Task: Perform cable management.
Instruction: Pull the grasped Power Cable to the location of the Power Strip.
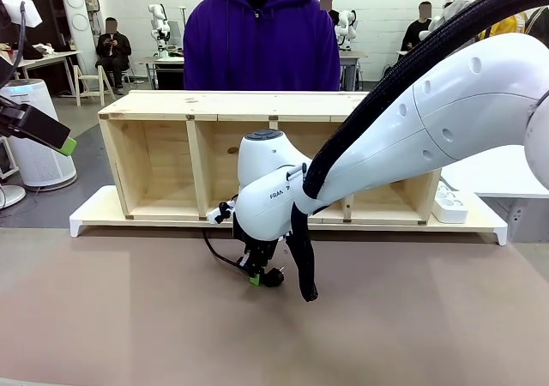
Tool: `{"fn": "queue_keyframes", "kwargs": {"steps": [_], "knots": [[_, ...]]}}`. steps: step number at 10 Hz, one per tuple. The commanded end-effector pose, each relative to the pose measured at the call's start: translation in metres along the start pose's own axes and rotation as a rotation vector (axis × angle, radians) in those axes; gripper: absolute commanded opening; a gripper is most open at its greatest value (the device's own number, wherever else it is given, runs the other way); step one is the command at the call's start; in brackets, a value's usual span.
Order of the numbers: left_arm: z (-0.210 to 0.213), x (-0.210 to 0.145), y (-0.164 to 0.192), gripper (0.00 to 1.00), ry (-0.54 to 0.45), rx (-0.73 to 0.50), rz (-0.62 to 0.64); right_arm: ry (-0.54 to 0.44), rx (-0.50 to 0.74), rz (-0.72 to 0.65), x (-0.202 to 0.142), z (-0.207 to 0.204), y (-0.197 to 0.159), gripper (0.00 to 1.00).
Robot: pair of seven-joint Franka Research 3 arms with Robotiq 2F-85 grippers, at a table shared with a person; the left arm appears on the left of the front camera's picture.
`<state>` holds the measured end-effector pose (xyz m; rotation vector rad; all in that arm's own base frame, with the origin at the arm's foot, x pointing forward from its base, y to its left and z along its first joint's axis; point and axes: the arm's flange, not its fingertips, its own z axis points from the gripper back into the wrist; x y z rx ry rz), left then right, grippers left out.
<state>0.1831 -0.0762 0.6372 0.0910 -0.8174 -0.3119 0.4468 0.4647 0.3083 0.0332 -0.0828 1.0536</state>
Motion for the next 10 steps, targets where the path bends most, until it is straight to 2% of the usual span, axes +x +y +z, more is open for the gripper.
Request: {"fn": "queue_keyframes", "kwargs": {"steps": [1, 5, 10], "knots": [[0.0, 0.001, 0.0, 1.0, -0.008, 0.003, -0.001, 0.0, 0.0, 0.0, 0.0, 0.0, 0.0, 0.16], [0.0, 0.001, 0.0, 1.0, -0.008, 0.003, -0.001, -0.043, -0.068, 0.013, -0.068, 0.032, 0.056, 0.16], [0.0, 0.001, 0.0, 1.0, -0.008, 0.003, -0.001, -0.127, -0.162, -0.164, -0.153, 0.083, 0.074, 0.16]]}}
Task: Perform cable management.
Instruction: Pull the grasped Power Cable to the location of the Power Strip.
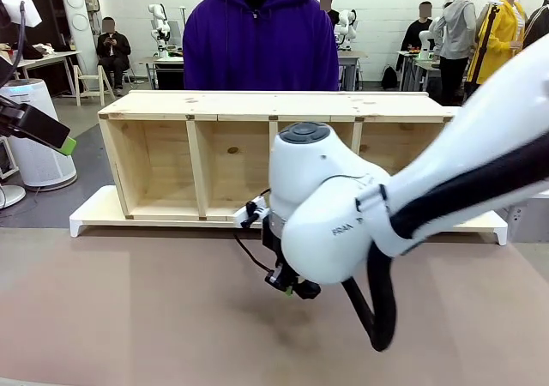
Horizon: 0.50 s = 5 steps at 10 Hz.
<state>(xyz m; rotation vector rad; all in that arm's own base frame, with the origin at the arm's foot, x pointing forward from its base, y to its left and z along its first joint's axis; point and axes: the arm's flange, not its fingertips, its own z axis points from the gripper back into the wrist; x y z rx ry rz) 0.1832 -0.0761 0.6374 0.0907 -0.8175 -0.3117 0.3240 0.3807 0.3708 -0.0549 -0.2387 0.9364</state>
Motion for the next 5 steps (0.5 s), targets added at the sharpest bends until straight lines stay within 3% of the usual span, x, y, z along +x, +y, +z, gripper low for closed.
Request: {"fn": "queue_keyframes", "kwargs": {"steps": [1, 5], "knots": [[0.0, 0.0, 0.0, 1.0, -0.008, 0.003, -0.001, -0.048, -0.042, -0.083, -0.04, 0.023, 0.009, 0.16], [0.0, 0.0, 0.0, 1.0, -0.008, 0.003, -0.001, -0.07, -0.133, -0.233, -0.095, 0.054, 0.013, 0.16]]}}
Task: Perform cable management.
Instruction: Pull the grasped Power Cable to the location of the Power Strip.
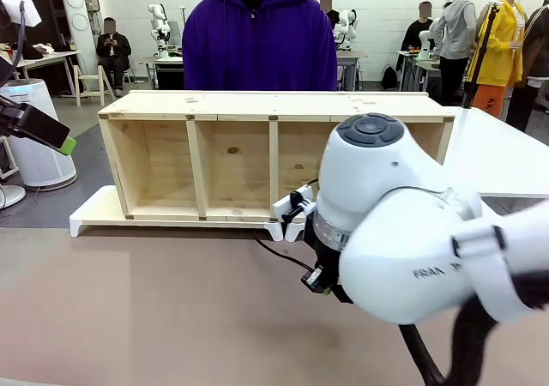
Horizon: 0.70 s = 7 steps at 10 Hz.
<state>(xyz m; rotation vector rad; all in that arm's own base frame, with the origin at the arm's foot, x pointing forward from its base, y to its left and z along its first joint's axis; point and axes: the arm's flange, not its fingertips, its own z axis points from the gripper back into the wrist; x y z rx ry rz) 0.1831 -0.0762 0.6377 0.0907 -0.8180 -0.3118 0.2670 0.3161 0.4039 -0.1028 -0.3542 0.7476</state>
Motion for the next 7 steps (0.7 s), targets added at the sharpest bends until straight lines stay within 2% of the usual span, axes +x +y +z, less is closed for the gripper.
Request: {"fn": "queue_keyframes", "kwargs": {"steps": [1, 3, 4, 7], "knots": [[0.0, 0.0, 0.0, 1.0, -0.008, 0.003, -0.001, -0.018, -0.049, -0.084, -0.03, 0.015, 0.009, 0.16], [0.0, 0.0, 0.0, 1.0, -0.008, 0.003, -0.001, -0.041, -0.076, -0.113, -0.045, 0.024, 0.014, 0.16], [0.0, 0.0, 0.0, 1.0, -0.008, 0.003, -0.001, -0.025, -0.039, -0.062, -0.006, 0.022, 0.006, 0.16], [0.0, 0.0, 0.0, 1.0, -0.008, 0.003, -0.001, -0.025, -0.039, -0.062, -0.006, 0.022, 0.006, 0.16]]}}
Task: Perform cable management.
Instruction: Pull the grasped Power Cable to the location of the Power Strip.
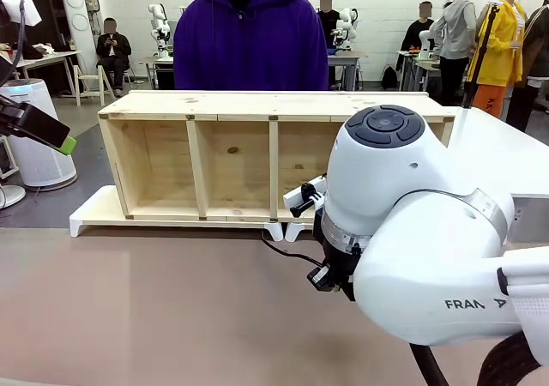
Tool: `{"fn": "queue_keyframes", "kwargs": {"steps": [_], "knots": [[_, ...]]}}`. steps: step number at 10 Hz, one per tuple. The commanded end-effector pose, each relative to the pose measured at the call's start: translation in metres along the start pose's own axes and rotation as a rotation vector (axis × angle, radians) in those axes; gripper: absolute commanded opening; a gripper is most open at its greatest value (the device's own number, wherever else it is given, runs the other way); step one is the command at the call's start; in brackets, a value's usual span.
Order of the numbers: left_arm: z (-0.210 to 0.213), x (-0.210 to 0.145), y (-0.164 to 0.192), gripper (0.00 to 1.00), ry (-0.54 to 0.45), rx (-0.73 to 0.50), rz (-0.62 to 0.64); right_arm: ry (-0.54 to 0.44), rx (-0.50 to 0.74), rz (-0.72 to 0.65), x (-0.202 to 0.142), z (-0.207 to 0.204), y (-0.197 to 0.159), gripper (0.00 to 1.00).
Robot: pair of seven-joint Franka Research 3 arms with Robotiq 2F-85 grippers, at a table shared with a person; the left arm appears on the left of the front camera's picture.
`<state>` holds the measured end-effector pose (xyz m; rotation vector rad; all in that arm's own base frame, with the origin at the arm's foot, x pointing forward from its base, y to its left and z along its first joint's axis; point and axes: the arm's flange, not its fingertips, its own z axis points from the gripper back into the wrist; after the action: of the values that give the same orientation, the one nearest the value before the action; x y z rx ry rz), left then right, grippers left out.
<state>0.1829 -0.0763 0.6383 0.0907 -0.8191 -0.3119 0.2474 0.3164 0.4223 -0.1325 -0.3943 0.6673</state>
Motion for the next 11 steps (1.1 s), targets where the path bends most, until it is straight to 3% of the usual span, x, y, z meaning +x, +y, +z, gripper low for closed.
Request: {"fn": "queue_keyframes", "kwargs": {"steps": [1, 3, 5, 8, 11], "knots": [[-0.001, 0.0, 0.0, 1.0, -0.007, 0.003, -0.001, -0.006, 0.015, 0.011, 0.002, -0.002, -0.003, 0.16], [-0.001, 0.0, 0.0, 1.0, -0.007, 0.003, -0.001, 0.003, 0.0, 0.0, 0.0, -0.001, 0.0, 0.16], [-0.001, 0.0, 0.0, 1.0, -0.007, 0.003, -0.001, 0.034, 0.038, -0.072, -0.048, 0.008, -0.016, 0.16], [-0.001, 0.0, 0.0, 1.0, -0.007, 0.003, -0.001, -0.01, 0.014, -0.163, -0.087, 0.033, -0.035, 0.16], [-0.001, 0.0, 0.0, 1.0, -0.007, 0.003, -0.001, -0.033, 0.0, -0.276, -0.118, 0.048, -0.087, 0.16]]}}
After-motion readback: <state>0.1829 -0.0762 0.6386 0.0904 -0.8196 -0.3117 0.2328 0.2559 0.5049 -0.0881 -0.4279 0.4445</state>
